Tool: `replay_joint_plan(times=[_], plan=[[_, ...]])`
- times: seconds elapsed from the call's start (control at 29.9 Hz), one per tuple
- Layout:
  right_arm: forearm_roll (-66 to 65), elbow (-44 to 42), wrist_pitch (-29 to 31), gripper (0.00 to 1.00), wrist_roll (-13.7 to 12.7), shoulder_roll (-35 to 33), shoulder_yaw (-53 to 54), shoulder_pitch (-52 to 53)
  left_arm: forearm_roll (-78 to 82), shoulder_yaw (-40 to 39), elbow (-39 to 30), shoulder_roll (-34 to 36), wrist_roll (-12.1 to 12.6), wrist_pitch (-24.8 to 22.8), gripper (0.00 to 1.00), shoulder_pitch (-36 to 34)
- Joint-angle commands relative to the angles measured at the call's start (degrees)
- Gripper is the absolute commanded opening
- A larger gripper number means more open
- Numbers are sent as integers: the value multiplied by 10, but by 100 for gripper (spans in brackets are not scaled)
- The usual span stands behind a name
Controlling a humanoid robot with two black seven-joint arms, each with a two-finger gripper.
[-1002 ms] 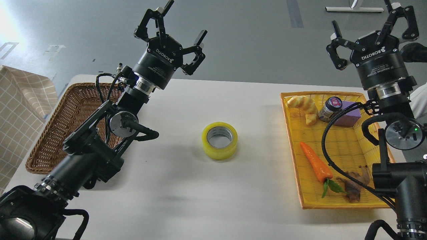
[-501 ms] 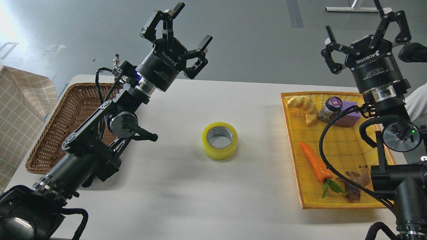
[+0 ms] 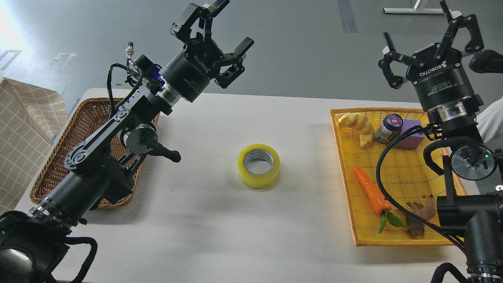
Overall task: Place and transfer tape with both arms
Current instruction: 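Reach the left gripper to the tape roll and grasp it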
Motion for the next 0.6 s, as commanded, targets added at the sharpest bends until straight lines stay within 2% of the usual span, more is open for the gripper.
replay_joint_plan(times=[0.0,0.27,0.4,0.57], plan=[[0,2,0,100,0,0,0,0,6,2,-8,10,0,0,98,-2],[0,3,0,100,0,0,0,1,136,2,-40,27,1,9,98,-10],[0,2,0,100,0,0,0,0,219,8,-61,45,13,51,98,-8],[0,2,0,100,0,0,0,-6,288,8,-74,54,32,55,98,-10]])
